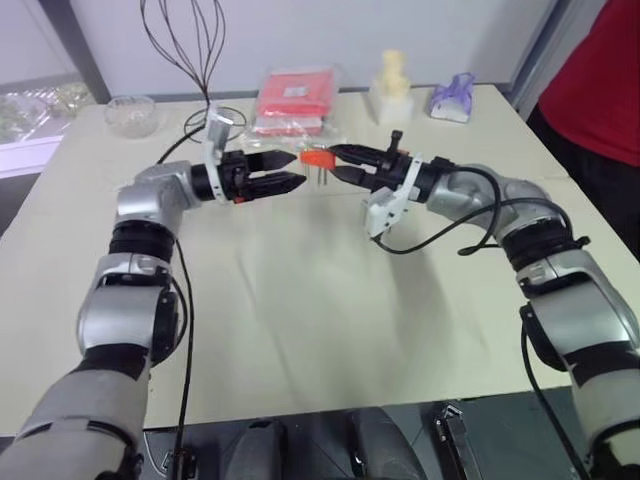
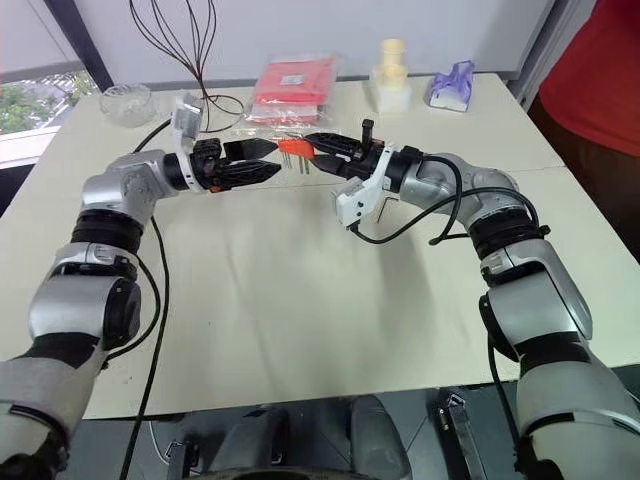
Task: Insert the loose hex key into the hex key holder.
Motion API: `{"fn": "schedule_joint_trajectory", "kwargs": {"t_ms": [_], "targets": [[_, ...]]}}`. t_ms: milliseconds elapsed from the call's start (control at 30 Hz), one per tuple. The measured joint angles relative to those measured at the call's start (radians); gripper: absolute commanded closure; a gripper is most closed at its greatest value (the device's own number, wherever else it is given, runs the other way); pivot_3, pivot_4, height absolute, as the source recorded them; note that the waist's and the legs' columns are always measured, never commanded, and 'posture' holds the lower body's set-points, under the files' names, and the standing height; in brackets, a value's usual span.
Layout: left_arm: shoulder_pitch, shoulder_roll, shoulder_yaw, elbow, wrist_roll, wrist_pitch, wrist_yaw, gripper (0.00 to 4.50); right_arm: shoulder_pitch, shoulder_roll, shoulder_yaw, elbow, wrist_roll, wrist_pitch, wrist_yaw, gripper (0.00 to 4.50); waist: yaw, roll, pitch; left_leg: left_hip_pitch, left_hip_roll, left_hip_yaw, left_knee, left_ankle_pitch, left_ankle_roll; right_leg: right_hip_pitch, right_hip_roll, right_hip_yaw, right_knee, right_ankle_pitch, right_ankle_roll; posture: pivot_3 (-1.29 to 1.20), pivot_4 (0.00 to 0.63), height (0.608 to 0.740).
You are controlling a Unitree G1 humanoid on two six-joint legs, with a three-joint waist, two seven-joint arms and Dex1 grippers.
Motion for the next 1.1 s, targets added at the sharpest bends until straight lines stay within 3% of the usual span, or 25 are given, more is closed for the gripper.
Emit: {"fn": "schedule_joint_trajectory", "kwargs": {"t_ms": [367, 467, 500, 700, 1033, 1100], "targets": [[-0.056, -0.084, 0.001, 0.107, 0.069, -0.13, -0.014, 0.0, 0.064, 0.01, 0.003, -0.047, 0.07, 0.009, 0.085, 3.53, -0.004, 0.0, 0.0, 0.0, 0.0, 0.0, 0.0, 0.0, 0.0, 0.0, 0.0, 0.0, 0.0, 0.0, 0.0, 0.0, 0.15, 0.74], [-0.056, -0.09, 0.002, 0.122, 0.081, -0.141, -0.018, 0.68, 0.065, 0.01, 0.002, -0.059, 0.077, 0.017, 0.097, 3.53, -0.004, 0.0, 0.0, 0.0, 0.0, -0.001, 0.0, 0.0, 0.0, 0.0, 0.0, 0.0, 0.0, 0.0, 0.0, 0.0, 0.15, 0.74], [-0.056, -0.091, 0.001, 0.123, 0.087, -0.142, -0.02, 1.4, 0.066, 0.011, 0.002, -0.066, 0.08, 0.019, 0.099, 3.53, -0.004, 0.0, 0.0, 0.0, 0.0, -0.001, 0.001, 0.0, 0.0, 0.0, 0.0, 0.0, 0.0, 0.0, 0.0, 0.0, 0.15, 0.74], [-0.058, -0.097, 0.005, 0.144, 0.096, -0.148, -0.031, 4.39, 0.072, 0.01, 0.001, -0.085, 0.1, 0.021, 0.109, 3.53, -0.003, 0.0, 0.0, 0.0, 0.0, -0.001, 0.001, 0.0, 0.0, 0.0, -0.001, 0.0, 0.0, 0.0, 0.0, 0.0, 0.15, 0.74], [-0.061, -0.103, 0.005, 0.155, 0.118, -0.188, -0.031, 4.45, 0.082, 0.01, 0.001, -0.086, 0.122, 0.029, 0.129, 3.53, -0.003, 0.0, 0.0, 0.0, 0.0, -0.001, 0.001, 0.0, 0.0, 0.0, -0.001, 0.0, 0.0, 0.0, 0.0, 0.0, 0.15, 0.74], [-0.061, -0.105, 0.005, 0.156, 0.12, -0.196, -0.023, 4.5, 0.083, 0.011, 0.001, -0.086, 0.133, 0.034, 0.141, 2.42, -0.003, 0.0, 0.0, 0.0, 0.0, -0.001, 0.001, 0.0, 0.0, 0.0, -0.001, 0.0, 0.001, 0.0, 0.0, 0.0, 0.15, 0.74]]}}
